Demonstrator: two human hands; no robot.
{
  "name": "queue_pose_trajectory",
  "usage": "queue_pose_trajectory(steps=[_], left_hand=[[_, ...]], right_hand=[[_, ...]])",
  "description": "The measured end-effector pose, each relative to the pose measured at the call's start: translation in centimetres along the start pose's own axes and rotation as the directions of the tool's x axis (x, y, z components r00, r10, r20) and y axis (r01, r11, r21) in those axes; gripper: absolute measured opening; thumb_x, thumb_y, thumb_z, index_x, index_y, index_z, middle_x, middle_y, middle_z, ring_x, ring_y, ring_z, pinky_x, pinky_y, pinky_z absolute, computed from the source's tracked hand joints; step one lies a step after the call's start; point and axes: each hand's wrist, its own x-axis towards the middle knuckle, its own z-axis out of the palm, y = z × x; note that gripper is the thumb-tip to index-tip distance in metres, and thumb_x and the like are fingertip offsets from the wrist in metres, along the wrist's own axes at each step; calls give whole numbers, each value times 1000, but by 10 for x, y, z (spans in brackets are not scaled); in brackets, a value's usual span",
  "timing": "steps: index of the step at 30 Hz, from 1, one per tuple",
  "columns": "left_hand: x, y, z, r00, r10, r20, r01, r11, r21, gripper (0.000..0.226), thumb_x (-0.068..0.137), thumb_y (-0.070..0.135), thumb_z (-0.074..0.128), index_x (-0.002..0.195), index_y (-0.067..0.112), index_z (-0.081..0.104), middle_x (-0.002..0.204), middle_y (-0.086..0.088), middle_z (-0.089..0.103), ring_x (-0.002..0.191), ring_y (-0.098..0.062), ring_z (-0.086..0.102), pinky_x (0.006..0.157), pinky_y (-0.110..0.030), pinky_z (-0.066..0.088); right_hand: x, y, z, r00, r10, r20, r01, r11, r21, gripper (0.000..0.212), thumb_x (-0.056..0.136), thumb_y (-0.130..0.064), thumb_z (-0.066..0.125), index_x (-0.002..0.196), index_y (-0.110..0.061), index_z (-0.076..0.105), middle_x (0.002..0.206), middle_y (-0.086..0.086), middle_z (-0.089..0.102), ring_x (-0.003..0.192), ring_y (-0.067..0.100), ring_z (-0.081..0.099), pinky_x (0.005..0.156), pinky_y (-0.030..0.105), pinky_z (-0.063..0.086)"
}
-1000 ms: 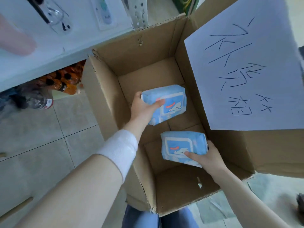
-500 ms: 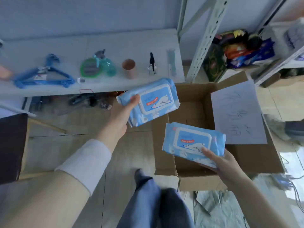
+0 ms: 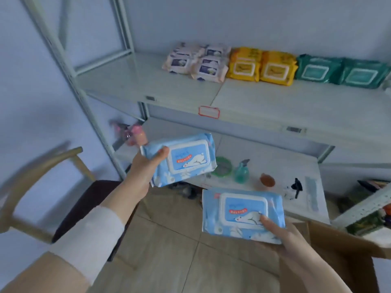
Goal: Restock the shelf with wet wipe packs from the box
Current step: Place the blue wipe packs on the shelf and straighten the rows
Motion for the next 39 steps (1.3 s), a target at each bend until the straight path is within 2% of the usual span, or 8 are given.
queue_pose_trajectory(steps=[6,9,12,16,20,29,35,39], left_hand=[[73,30,-82,997,79,-18,-80,996,-43,10,89,19,58,97,18,64,100,-4,69,82,-13,69,81,-38,55],[123,43,-96,995,101,-13,-101,994,-45,16,88,18,59,103,14,63,100,-5,71,89,-18,69,82,-39,57],[181,61,-101,991,120,52,-118,992,-48,30,82,28,67,108,13,62,94,-1,75,86,-17,72,71,-34,59],[266,91,-97,990,132,46,-130,990,-57,36,83,31,66,112,11,60,91,-3,74,76,-18,72,68,-39,58],[350,116,-94,984,179,13,-178,983,-54,14,92,18,55,102,12,61,77,5,75,70,-8,72,55,-21,56],[508,125,-116,985,170,-24,-171,984,-54,11,93,14,52,101,12,60,76,7,75,71,-8,72,58,-21,56],[630,137,-141,978,173,119,-170,985,-35,14,94,16,48,104,14,58,84,5,76,77,-11,72,61,-26,57],[717,129,-151,962,153,224,-152,988,-19,26,80,36,67,101,22,61,92,5,75,85,-13,72,68,-30,57]], right_hand=[[80,-46,99,993,-33,110,47,991,-129,104,30,-53,90,118,-9,58,107,16,71,94,32,69,85,43,54],[123,-74,127,992,-74,102,89,984,-152,73,54,-46,86,111,-7,61,100,27,69,74,38,61,66,45,44],[172,-105,144,989,-111,94,119,989,-88,50,73,-26,74,115,-4,58,101,18,72,84,33,71,61,35,58],[249,-159,163,971,-190,146,204,975,-89,58,67,-29,80,117,-6,59,104,12,73,90,25,72,63,28,58],[330,-210,184,951,-231,207,261,956,-131,96,32,-52,90,114,-11,61,105,9,73,93,24,71,65,28,58],[482,-274,244,939,-241,246,290,939,-186,102,32,-58,87,119,-14,60,107,4,73,95,20,71,69,29,58],[560,-294,281,940,-273,204,308,937,-167,96,34,-57,87,117,-16,59,108,4,73,98,20,70,76,30,58],[622,-309,313,947,-297,120,314,935,-165,100,34,-57,87,120,-15,57,110,3,72,101,21,69,87,36,55]])
